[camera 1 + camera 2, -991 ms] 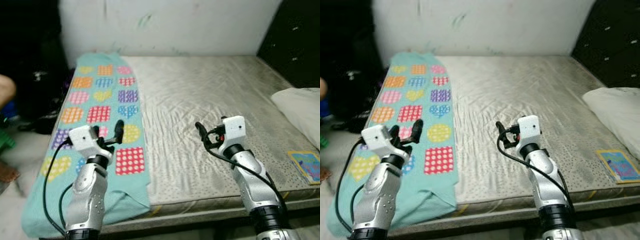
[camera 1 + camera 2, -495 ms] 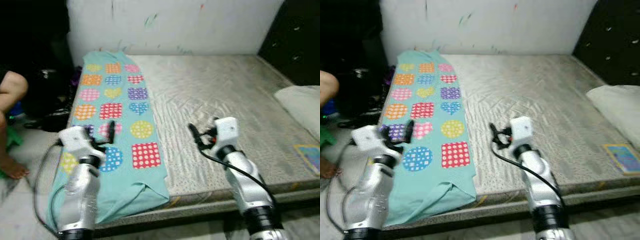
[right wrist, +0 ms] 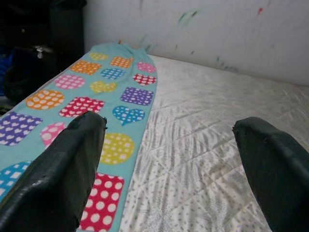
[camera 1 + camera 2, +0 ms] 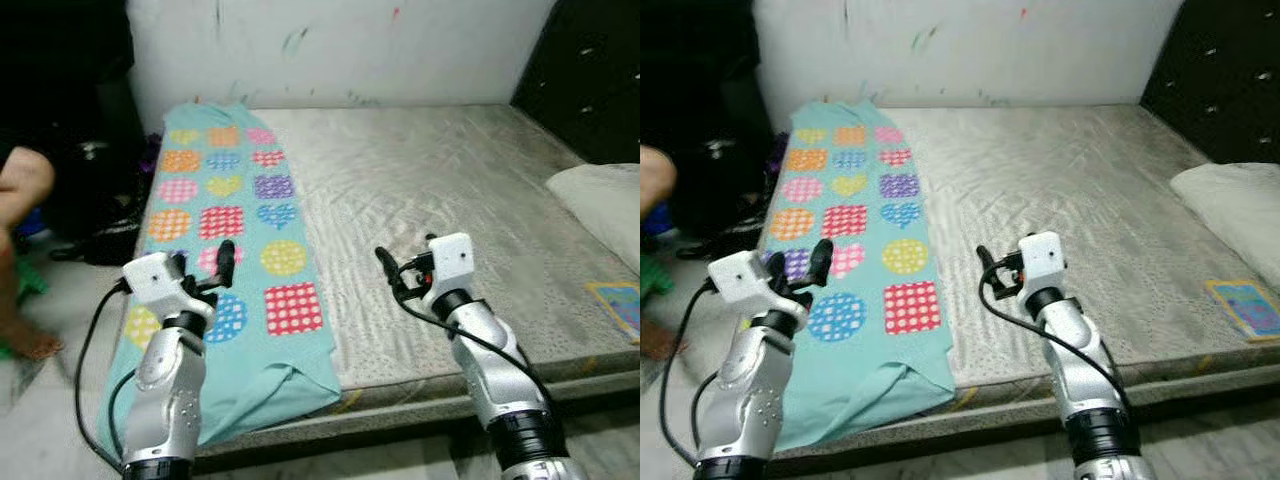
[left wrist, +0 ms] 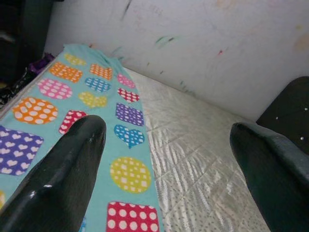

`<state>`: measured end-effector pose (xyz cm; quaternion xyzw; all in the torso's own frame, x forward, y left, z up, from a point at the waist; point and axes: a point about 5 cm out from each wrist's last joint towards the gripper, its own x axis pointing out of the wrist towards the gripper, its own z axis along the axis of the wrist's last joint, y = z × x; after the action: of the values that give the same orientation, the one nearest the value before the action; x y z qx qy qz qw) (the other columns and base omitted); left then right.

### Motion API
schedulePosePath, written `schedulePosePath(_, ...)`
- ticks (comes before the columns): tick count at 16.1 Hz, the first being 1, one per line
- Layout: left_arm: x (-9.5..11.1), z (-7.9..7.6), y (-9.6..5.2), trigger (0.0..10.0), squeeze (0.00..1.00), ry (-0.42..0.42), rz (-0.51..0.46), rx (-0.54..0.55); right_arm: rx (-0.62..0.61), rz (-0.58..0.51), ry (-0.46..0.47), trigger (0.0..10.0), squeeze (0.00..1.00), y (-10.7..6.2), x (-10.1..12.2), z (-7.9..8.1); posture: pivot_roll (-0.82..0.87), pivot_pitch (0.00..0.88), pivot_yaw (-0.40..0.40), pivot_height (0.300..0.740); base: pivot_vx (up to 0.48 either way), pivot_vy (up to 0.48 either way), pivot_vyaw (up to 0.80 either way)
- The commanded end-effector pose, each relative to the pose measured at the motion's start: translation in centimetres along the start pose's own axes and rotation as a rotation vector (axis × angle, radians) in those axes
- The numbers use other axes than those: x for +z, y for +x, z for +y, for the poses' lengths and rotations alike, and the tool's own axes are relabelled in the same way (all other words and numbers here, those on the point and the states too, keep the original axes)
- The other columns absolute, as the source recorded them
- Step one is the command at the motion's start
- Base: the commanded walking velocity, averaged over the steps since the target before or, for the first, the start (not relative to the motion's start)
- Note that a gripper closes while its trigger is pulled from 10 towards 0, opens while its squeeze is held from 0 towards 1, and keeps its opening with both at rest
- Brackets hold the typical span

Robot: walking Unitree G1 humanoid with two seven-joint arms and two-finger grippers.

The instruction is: Clean up the room

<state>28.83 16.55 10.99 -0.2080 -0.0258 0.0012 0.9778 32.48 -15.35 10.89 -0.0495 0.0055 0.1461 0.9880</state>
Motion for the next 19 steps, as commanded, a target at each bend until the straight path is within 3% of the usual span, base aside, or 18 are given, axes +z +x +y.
schedulePosePath(1,0.32,0.04,0.17,10.0,0.00,0.006,-0.007,-0.004,0.000,-0.003,0.003,10.0,0.00,0.11,0.14,0.05,-0.04,0.000,-0.037,0.740,0.000,0.476,0.00)
schedulePosePath(6,0.25,0.04,0.22,10.0,0.00,0.007,-0.009,-0.002,0.005,-0.002,0.002,10.0,0.00,0.13,0.11,-0.02,-0.04,0.000,-0.041,0.740,0.000,0.461,0.00)
schedulePosePath(14,0.37,-0.26,0.22,10.0,0.00,0.003,-0.023,-0.024,0.014,-0.004,-0.004,10.0,0.00,0.38,0.23,0.13,-0.04,0.000,-0.044,0.740,0.000,0.000,0.00)
schedulePosePath(19,0.38,-0.17,0.28,10.0,0.00,0.006,-0.017,-0.020,0.009,-0.001,-0.001,10.0,0.00,0.28,0.11,0.15,-0.04,0.000,-0.040,0.740,0.000,0.478,0.00)
